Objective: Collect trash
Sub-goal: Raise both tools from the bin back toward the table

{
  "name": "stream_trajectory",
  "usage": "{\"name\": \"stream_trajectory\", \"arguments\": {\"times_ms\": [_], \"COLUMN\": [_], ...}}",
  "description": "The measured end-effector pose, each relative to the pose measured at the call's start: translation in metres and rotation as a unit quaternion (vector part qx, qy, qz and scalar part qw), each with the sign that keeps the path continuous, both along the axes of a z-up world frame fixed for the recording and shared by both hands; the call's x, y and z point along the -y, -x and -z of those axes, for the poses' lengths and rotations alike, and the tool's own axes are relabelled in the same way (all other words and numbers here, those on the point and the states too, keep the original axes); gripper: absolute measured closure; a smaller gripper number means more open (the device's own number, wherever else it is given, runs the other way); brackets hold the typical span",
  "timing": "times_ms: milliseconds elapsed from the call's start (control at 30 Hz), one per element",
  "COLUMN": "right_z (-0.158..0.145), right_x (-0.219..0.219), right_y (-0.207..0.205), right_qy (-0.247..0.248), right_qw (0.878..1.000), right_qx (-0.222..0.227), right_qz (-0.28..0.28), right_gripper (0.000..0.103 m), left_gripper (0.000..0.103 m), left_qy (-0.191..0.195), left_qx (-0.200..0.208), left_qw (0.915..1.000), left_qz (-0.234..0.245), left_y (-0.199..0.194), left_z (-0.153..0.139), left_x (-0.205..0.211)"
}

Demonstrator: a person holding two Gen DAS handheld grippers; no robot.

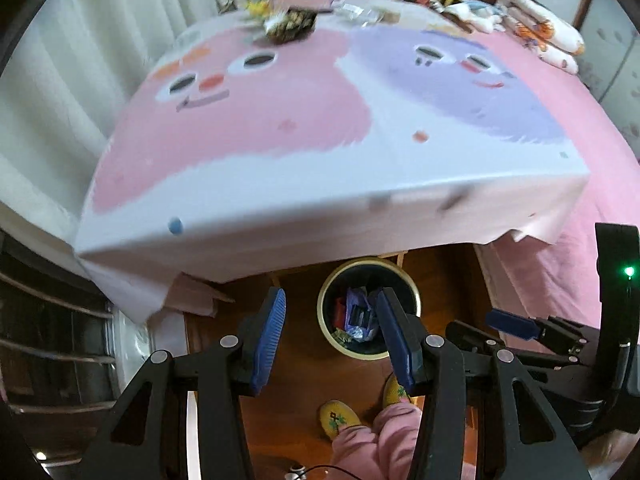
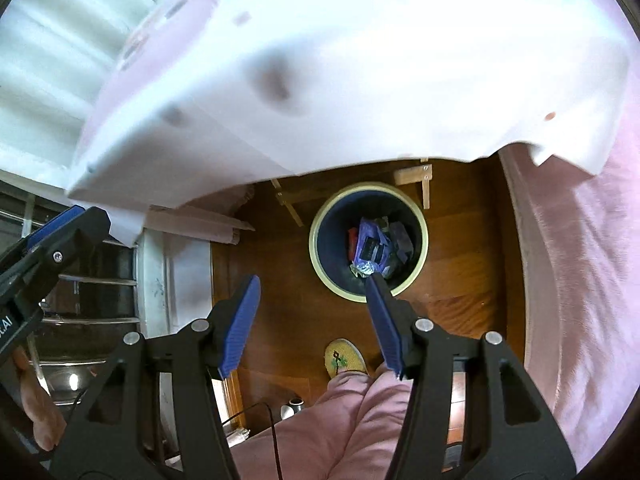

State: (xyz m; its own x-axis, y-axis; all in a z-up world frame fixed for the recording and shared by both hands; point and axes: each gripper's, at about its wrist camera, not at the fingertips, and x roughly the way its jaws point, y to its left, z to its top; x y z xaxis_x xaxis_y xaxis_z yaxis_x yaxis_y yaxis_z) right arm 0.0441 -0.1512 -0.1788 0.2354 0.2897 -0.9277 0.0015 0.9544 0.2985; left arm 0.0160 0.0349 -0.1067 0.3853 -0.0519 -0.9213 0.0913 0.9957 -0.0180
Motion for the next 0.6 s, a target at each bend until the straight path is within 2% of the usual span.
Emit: {"name": "stream_trajectory", "arguments": {"times_ms": [300,600], "right_z": [-0.080,-0.142], "right_x": [0.000,-0.003], "right_y": [0.009,-0.003], "right_qy": [0.013,0.025], "right_qw": [0.998,0.992], "right_qx": [0.053,0.116], "right_qz": [0.019,0.030], "right_gripper": [0.051,0.051], "left_gripper": [0.054,0.054], "left_qy": [0.002,0.007], "left_qx": [0.069,0.130], "left_qw": [0.9965,0.9895], "left_qz": [0.047,0.063], "left_y": [0.004,-0.010], "left_z": [-0.084,-0.144], "left_x": [0.001,-0.005]}}
